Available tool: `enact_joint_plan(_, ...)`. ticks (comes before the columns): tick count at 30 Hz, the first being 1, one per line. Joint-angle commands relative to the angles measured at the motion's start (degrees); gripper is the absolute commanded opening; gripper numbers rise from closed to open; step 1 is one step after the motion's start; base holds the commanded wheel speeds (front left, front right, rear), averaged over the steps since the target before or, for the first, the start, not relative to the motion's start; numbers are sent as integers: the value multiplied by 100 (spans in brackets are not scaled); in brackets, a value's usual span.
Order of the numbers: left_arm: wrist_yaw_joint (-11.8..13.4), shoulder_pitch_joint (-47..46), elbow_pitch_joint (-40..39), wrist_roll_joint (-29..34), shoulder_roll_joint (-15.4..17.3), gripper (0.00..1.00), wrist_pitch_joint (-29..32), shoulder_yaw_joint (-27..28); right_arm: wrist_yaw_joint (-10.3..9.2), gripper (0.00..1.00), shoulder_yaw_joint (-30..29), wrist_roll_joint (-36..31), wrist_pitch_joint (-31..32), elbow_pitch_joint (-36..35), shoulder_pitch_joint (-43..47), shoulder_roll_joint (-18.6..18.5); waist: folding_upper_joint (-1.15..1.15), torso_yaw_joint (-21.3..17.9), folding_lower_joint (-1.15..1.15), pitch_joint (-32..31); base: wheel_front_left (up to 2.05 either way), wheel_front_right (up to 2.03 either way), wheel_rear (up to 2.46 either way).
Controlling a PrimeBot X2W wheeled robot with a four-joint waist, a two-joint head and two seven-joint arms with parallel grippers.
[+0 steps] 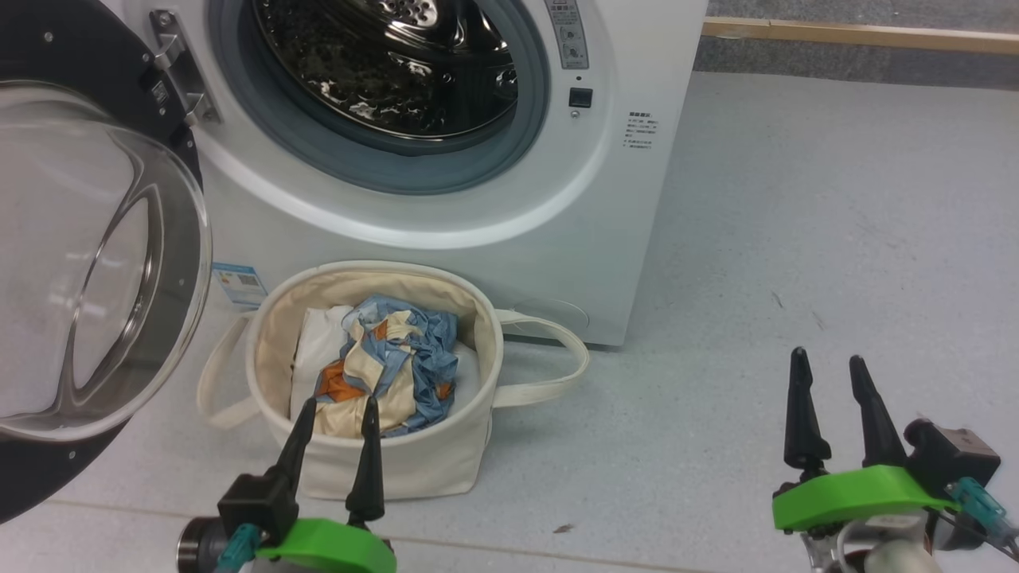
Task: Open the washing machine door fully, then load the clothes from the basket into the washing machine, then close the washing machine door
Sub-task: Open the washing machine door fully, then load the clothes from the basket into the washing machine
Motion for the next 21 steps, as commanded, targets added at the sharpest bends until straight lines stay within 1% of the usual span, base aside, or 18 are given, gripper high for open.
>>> enact_joint_plan(1, 44, -133, -142, 30, 74, 100, -27, 122, 1, 100, 151, -57, -70, -150, -160, 0, 0, 15, 0, -2, 0, 0, 0)
enact_joint_plan(5, 123, -139, -132, 157, 74, 100, -27, 102, 1, 100, 182, -65, -70, -114, -164, 0, 0, 41, 0, 3, 0, 0, 0)
enact_joint_plan(12, 131, -146, -125, -37, 74, 100, -27, 111, 1, 100, 218, -107, -70, -74, -162, 0, 0, 48, 0, 14, 0, 0, 0)
enact_joint_plan(14, 71, -143, -104, -154, 74, 100, -27, 102, 1, 100, 238, -117, -70, -59, -159, 0, 0, 49, 0, 22, 0, 0, 0)
enact_joint_plan(17, -83, -153, -48, -281, 74, 100, -27, 70, 1, 100, 252, -131, -70, -46, -164, 0, 0, 54, 0, 31, 5, -7, 2)
enact_joint_plan(21, -139, -187, 7, -276, 74, 100, -27, 85, 1, 100, 258, -135, -70, -37, -170, 0, 0, 63, 0, 37, 32, -68, 37)
